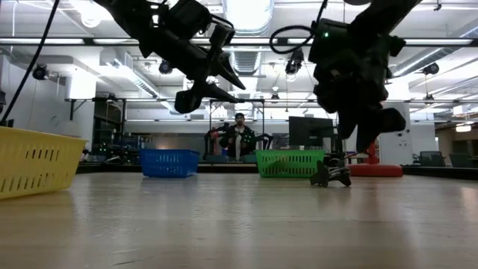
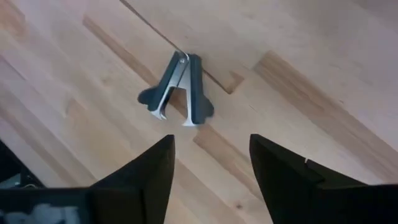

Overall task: Pick and place Stapler, Stapler remover, tape
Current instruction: Put the dark gray staple remover into the blue basket

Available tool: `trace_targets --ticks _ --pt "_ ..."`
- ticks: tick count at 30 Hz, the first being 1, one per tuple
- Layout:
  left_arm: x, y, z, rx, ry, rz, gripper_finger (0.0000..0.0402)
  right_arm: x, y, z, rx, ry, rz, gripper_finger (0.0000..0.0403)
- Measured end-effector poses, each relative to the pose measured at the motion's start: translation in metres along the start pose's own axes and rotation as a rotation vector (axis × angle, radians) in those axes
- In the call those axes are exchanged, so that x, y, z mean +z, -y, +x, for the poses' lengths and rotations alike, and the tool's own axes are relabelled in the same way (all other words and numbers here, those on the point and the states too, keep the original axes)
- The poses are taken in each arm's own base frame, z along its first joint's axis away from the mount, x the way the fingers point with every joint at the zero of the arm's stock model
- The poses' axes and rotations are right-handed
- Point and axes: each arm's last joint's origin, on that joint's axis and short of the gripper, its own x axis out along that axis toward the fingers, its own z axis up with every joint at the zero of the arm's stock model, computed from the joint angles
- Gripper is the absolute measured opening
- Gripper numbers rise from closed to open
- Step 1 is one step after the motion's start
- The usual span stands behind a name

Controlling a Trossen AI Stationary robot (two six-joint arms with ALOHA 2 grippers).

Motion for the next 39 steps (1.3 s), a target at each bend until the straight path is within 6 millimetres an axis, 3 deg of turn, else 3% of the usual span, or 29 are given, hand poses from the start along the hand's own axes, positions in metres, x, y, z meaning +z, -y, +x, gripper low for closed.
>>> trace_targets --ticks 7,18,31,39 --pt "0.0 -0.001 0.0 0.002 -0.002 0.001 0.0142 0.004 -0.009 0.022 0.033 0.012 -0.047 0.0192" --pt "-0.001 -0.001 0.0 0.009 -0.006 -0.001 0.0142 0.008 -0.002 0.044 -0.024 -0.036 -0.053 0.0161" --pt "-0.001 -0.002 0.0 0.021 0.004 0.01 0.0142 0.009 -0.007 0.036 0.009 -0.007 -0.09 0.0091" --pt "-0.001 -0.002 0.0 0.025 0.0 0.008 0.0142 0.009 -0.005 0.041 -0.001 -0.029 -0.102 0.005"
